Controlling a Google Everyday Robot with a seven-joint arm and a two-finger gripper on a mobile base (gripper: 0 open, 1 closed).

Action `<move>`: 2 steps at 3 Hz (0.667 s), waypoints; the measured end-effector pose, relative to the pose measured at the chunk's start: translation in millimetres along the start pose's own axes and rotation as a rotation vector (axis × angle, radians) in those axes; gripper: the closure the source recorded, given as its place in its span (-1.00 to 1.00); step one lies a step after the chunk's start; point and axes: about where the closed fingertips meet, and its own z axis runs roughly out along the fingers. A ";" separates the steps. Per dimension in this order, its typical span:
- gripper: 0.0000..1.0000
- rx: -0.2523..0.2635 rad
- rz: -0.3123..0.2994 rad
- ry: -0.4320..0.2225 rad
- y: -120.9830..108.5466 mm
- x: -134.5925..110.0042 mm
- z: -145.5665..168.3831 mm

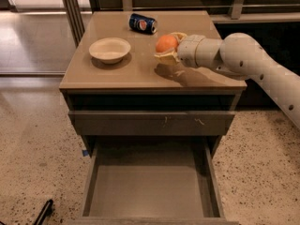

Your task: Pick orange from middle drawer and place on counter

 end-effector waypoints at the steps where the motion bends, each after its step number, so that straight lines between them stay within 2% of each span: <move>1: -0.79 0.000 0.000 0.000 0.0 0.0 0.0; 2: -1.00 0.000 0.000 0.000 0.2 -0.1 0.2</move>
Offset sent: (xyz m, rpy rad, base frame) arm 0.0000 0.0000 0.0000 0.0000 0.0000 0.0000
